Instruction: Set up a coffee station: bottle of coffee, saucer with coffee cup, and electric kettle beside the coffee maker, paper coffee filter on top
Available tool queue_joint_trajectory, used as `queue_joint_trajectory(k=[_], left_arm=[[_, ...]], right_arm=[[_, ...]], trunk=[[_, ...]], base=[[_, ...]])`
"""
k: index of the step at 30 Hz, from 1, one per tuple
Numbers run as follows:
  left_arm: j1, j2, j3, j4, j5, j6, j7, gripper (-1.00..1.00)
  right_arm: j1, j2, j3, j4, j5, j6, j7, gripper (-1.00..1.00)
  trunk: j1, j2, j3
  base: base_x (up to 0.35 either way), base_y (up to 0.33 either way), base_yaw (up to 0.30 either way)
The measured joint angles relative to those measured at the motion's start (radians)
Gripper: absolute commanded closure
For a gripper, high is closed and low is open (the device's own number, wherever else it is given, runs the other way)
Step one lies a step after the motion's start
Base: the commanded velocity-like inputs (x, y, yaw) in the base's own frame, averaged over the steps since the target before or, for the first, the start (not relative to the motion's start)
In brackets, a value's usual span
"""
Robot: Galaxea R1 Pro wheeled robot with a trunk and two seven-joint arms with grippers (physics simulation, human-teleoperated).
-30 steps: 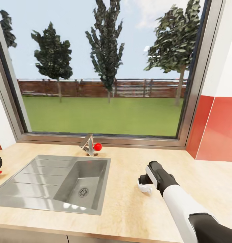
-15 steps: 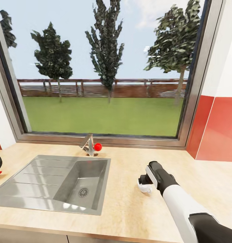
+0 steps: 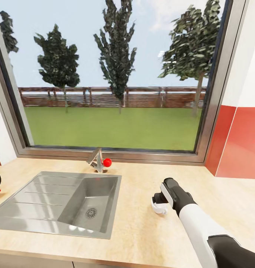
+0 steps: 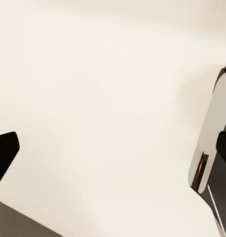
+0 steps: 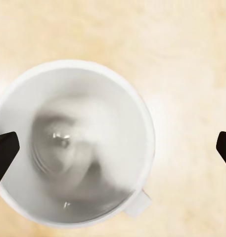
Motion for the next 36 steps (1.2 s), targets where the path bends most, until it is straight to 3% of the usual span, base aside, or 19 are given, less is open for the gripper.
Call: queue_joint_trajectory(k=[29, 36], left_arm=[[0.0, -0.001, 0.0, 0.001, 0.0, 0.0, 0.0, -1.0], [0.0, -0.001, 0.0, 0.001, 0.0, 0.0, 0.0, -1.0]], right_arm=[[0.0, -0.002, 0.0, 0.064, 0.001, -0.001, 0.0, -1.0], [0.0, -0.002, 0.0, 0.086, 0.002, -0.036, -0.001, -1.0]], trunk=[[0.0, 0.0, 0.0], [0.0, 0.0, 0.0]], base=[[0.034, 0.0, 0.0], [0.0, 0.0, 0.0]])
